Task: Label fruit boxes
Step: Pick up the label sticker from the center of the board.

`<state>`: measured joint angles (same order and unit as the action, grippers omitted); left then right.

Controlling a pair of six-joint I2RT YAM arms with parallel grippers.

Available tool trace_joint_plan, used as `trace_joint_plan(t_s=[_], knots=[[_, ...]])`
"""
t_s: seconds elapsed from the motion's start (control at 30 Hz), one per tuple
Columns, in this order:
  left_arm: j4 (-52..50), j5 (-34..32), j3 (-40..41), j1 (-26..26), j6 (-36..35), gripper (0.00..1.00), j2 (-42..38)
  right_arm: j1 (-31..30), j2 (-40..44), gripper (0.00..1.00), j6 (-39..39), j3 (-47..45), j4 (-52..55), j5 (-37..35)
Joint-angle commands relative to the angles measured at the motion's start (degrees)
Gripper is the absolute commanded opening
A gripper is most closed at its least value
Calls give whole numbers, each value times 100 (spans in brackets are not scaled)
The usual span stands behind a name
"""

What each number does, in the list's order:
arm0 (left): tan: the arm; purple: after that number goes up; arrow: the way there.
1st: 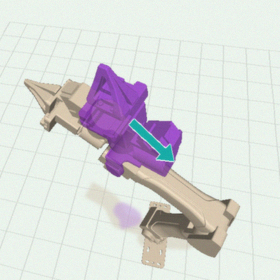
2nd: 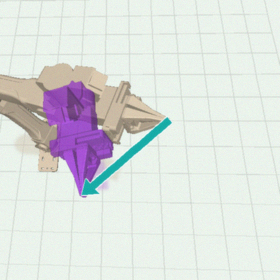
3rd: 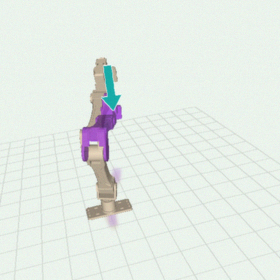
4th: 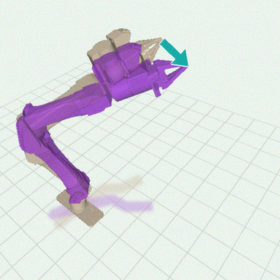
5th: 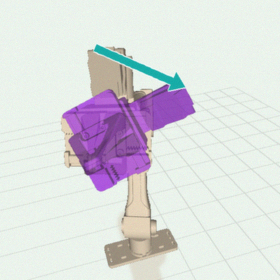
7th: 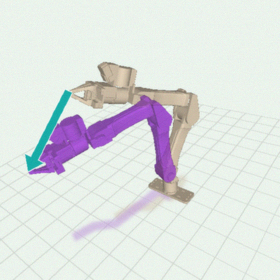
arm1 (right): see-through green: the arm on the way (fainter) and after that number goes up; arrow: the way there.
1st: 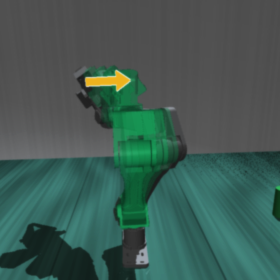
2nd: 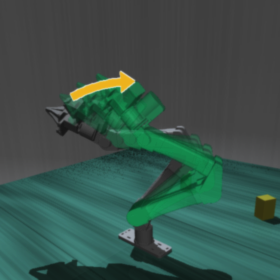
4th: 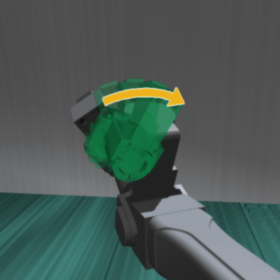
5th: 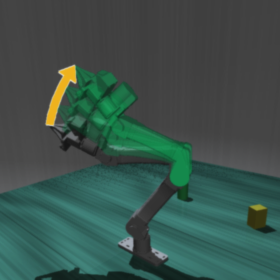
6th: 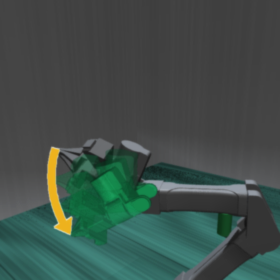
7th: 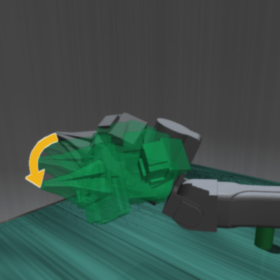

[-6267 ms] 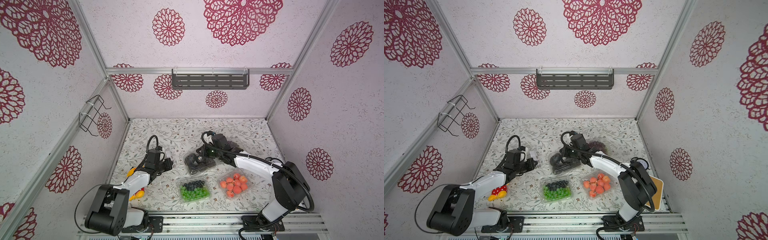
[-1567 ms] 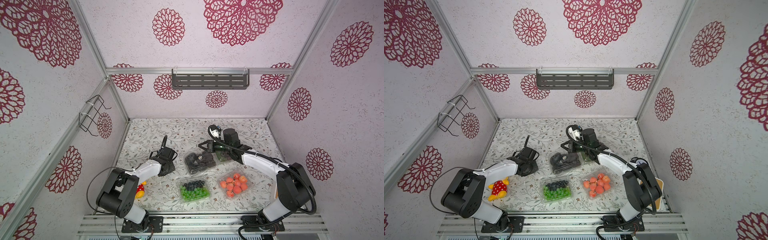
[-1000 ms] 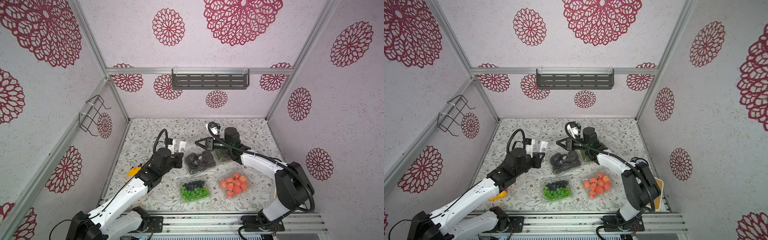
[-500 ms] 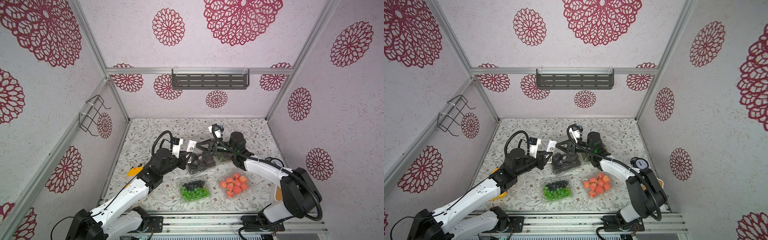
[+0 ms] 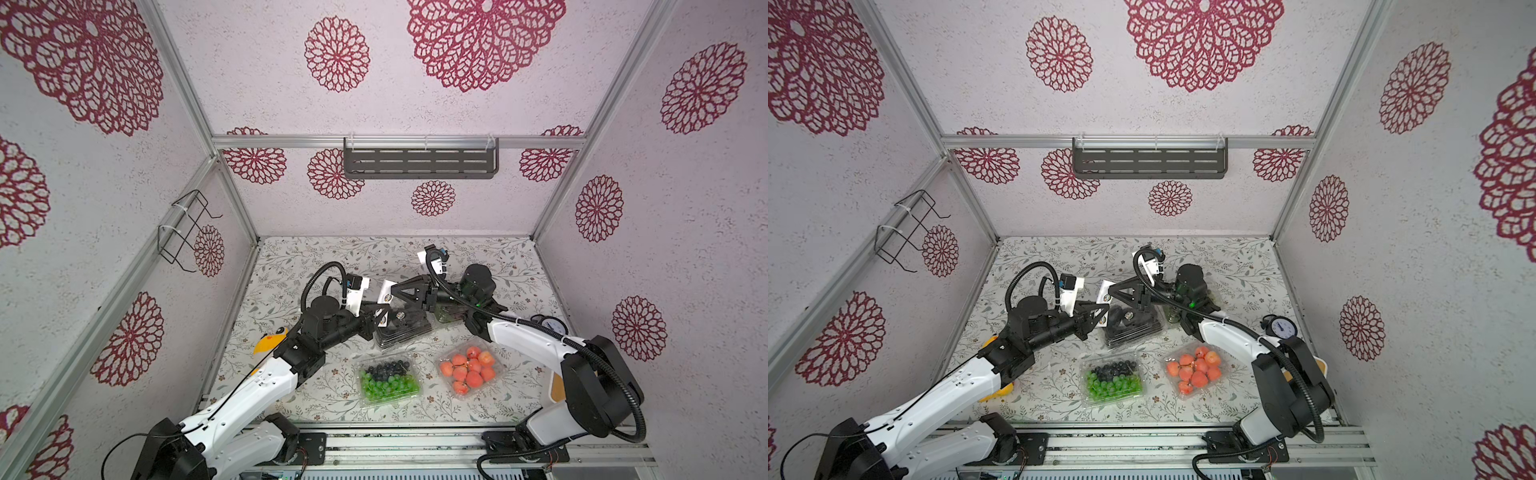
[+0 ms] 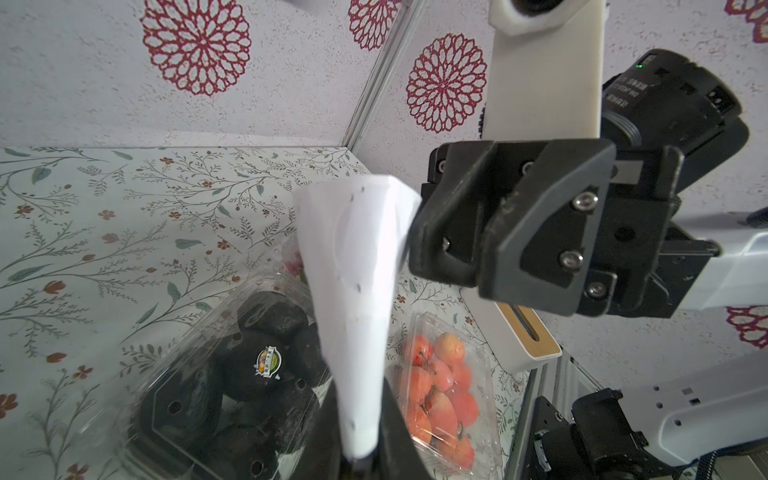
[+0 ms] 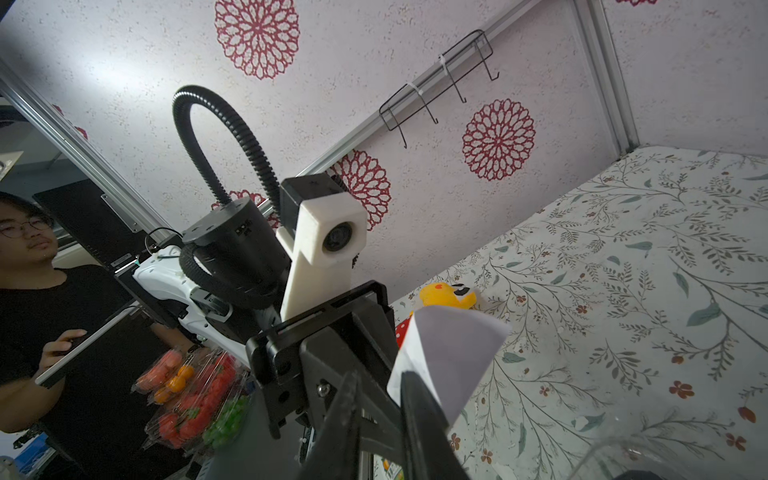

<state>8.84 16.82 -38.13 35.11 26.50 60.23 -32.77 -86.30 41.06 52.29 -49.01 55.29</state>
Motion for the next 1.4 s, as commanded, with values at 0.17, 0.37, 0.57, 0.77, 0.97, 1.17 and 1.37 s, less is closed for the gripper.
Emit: trace_joint_plan(t_s=[0.17, 0.37, 0.57, 0.77, 0.97, 1.17, 1.37], knots=[[164, -82, 158, 13, -213, 14, -217, 308, 428, 35, -169, -193, -4, -250], [248, 93, 111, 14, -172, 14, -91, 184, 325, 36, -99, -36, -194, -38], [372, 151, 43, 17, -78, 14, 43, 56, 342, 31, -434, 75, 190, -54], [426, 292, -19, 31, -94, 14, 179, 52, 347, 23, -479, 112, 198, 17], [459, 257, -20, 20, -103, 14, 265, 52, 204, 0, -257, 124, -121, 192], [598, 257, 109, 9, -170, 40, 147, 129, 430, 0, -629, 44, 368, -6], [586, 606, 126, -244, -386, 88, -80, 299, 732, 0, -1146, 121, 1138, 198]])
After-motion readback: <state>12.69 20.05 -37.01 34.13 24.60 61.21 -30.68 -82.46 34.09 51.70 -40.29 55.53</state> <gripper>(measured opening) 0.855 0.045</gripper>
